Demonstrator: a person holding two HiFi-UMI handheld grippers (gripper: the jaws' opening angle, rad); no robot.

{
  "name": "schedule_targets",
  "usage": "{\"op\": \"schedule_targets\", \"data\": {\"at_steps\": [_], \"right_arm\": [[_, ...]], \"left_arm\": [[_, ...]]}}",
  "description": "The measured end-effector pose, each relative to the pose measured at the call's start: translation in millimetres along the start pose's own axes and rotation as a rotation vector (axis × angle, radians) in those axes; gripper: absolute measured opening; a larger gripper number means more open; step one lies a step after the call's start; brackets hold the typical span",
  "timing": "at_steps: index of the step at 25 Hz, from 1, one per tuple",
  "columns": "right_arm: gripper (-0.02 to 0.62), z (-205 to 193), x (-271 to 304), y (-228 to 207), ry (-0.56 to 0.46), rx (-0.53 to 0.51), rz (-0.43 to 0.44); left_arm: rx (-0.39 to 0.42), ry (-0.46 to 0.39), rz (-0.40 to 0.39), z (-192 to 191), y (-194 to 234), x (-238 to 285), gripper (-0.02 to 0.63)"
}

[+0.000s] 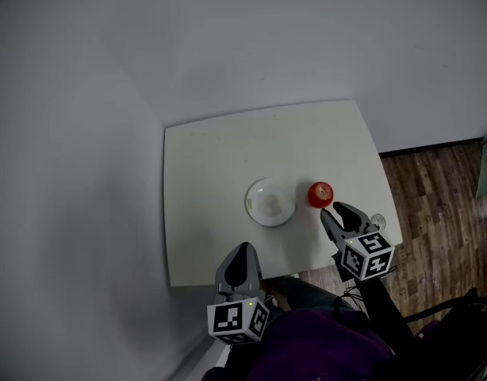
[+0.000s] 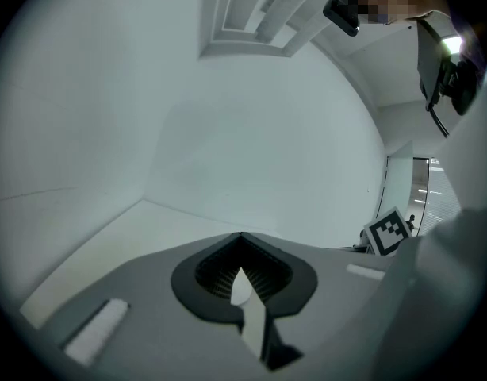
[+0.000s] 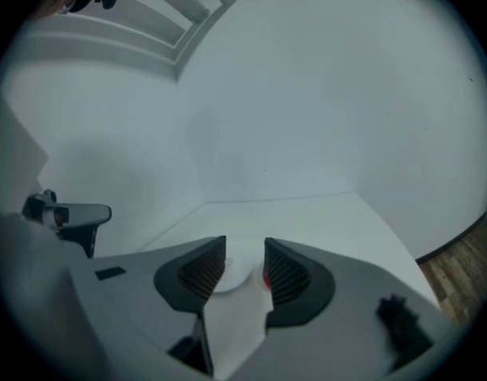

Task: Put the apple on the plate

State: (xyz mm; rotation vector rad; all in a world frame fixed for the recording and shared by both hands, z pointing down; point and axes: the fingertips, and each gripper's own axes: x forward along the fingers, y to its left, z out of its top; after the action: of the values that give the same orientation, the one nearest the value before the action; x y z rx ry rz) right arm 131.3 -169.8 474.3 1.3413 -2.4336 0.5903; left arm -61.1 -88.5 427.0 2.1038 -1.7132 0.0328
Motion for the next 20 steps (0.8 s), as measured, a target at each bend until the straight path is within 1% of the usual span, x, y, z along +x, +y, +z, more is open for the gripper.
{"op": "schedule_targets", "data": {"at_steps": [6,10,15,20], "right_arm": [[0.199,-11.8,20.9,-18.9,0.085,-0.043,0.053],[0.224,-21.6,30.8,-27.4,0.124,-0.083,0.073],[0.250,-30.9,40.9,-36.6,0.151,-0.130,0.090],[0.269,-32.9,51.0,-45.2,0.166,-0.169,0.090]], "left_arm": [[-0.018,-0.009,0.045,5.5,-6.0,17.5,0.006],[-0.039,-0.027,0.074,1.2,-8.2,24.7,0.006],[-0.022,-0.019,0.105,0.9,-4.8,26.2,0.006],[-0.007,-0.018,0.138,9.9,6.1,25.3,0.006]]}}
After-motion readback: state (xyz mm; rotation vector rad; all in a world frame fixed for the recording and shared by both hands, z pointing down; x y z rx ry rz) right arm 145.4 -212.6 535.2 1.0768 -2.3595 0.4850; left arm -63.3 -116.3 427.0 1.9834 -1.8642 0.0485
